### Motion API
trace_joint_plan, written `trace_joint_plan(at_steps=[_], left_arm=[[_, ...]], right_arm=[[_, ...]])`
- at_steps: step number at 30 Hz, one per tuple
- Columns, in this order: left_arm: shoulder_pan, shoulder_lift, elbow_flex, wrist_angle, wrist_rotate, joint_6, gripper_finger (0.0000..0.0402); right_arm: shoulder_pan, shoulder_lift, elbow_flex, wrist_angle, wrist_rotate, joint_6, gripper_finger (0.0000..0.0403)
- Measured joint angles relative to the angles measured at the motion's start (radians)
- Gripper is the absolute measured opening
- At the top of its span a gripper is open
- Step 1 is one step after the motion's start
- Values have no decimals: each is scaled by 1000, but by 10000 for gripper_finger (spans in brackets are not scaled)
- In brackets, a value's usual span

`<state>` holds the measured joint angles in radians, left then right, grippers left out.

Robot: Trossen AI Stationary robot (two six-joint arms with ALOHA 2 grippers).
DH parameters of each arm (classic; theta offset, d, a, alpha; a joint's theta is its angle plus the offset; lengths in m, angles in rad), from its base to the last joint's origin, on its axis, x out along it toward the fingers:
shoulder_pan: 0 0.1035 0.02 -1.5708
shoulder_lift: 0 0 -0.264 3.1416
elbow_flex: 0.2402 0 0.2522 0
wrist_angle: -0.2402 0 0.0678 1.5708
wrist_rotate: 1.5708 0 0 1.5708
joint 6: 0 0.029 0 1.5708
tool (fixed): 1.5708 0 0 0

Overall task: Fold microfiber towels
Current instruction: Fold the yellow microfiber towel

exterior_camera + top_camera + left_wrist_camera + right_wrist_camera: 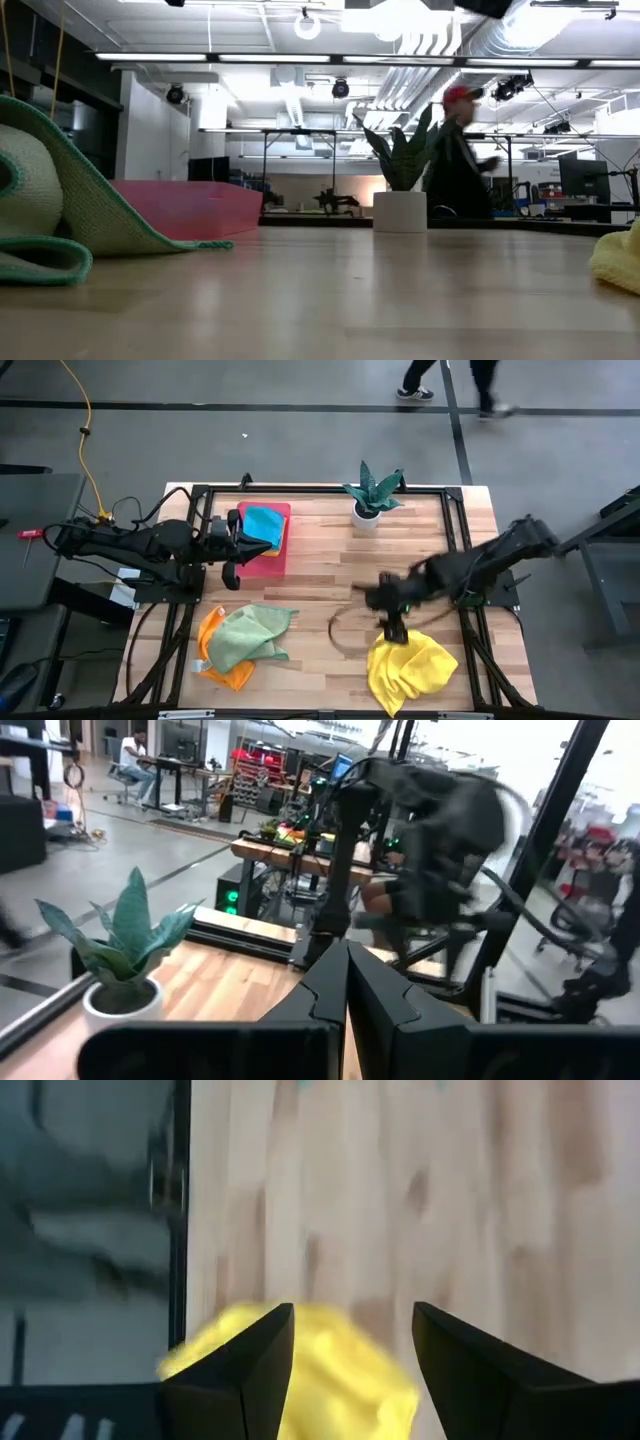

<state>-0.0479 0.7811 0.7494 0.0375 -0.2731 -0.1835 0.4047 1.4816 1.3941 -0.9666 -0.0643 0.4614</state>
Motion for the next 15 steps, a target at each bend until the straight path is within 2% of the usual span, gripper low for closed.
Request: trace_joint_plan(at_steps=[5, 12, 15], left_arm=[[0, 0, 0, -22, -31, 68, 0], [0, 0, 0, -42, -80, 154, 0], [0, 0, 0, -42, -82, 174, 4]], right_arm=[[153, 168, 133, -102, -21, 209, 197], [299, 362, 236, -98, -21, 682, 197], [336, 436, 260, -90, -52, 904, 197]])
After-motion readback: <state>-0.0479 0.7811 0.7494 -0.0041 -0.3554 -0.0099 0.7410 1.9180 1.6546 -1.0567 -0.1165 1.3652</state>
